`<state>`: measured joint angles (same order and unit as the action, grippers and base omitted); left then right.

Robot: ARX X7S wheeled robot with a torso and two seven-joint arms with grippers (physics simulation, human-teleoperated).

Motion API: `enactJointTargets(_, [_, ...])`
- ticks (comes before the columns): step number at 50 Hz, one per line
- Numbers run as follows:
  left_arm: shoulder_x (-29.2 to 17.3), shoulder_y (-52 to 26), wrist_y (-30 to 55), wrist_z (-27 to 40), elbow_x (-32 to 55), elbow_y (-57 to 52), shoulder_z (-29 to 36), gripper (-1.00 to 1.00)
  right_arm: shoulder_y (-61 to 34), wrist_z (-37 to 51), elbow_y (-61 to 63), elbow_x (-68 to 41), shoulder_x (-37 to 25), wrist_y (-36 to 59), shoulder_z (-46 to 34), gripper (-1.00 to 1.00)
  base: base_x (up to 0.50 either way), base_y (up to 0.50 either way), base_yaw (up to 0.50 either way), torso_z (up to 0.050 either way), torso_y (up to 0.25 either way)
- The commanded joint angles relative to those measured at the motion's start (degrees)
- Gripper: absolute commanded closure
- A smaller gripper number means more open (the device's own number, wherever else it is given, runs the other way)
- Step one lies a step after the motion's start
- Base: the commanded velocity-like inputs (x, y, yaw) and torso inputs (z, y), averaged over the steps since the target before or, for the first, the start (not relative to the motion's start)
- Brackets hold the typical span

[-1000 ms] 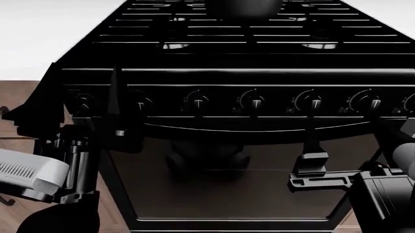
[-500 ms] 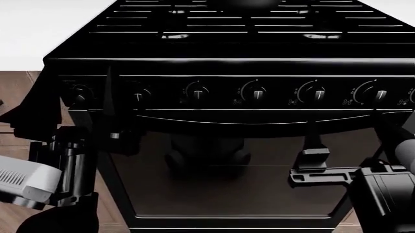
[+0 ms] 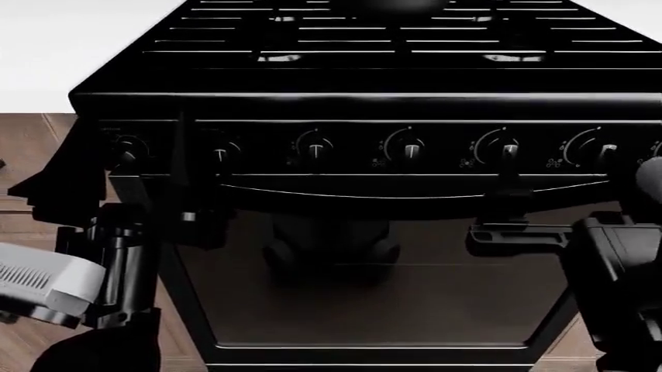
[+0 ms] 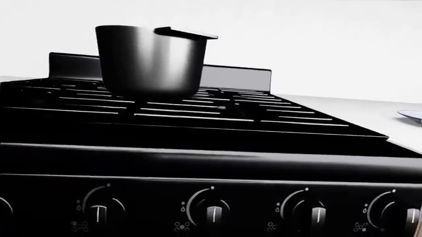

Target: Frozen meat rests on a plate on the counter. Retrieve the meat and place it in a pot on a burner. Then turn the burner on.

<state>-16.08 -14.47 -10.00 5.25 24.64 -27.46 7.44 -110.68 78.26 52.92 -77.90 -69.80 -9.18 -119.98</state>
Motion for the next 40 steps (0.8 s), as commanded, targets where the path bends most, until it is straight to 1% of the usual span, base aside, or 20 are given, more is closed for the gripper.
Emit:
enactJointTargets(1, [-0.2,0.1,0.3,0.2,0.3,0.4,0.4,-1.00,-5.8,-2.9,-2.4,-13.2,1.2,3.4,2.0,-1.00,0.00,0.00,0.00,0.000,0.000])
enactJointTargets(14, [-0.2,0.1,-0.2,0.2,-0.3,1.5,1.0,-1.00,-13.5,-5.0,-4.4,-27.5,2.5,8.7,5.2,-1.00,0.00,0.00,0.00,0.000,0.000])
enactJointTargets(19, [-0.3,0.0,-0.2,0.4,-0.2,1.4,1.1,-1.00,-14.2,-6.4,-5.9,-31.5,3.8,8.9,6.1,-1.00,0.00,0.00,0.00,0.000,0.000])
enactJointTargets(24, [-0.4,0.0,-0.3,0.4,-0.3,1.6,1.2,-1.00,-14.3,-7.6,-7.1,-33.7,4.8,8.8,6.9,-1.00,0.00,0.00,0.00,0.000,0.000])
enactJointTargets(29, [-0.4,-0.1,-0.4,0.4,-0.4,2.2,1.4,-1.00,-14.9,-9.1,-8.9,-35.2,5.3,10.8,7.2,-1.00,0.00,0.00,0.00,0.000,0.000])
enactJointTargets(40, [-0.3,-0.2,-0.9,0.7,-1.1,2.7,1.7,-1.00,-14.4,-11.9,-11.8,-34.3,4.9,15.0,6.3,-1.00,0.00,0.00,0.00,0.000,0.000])
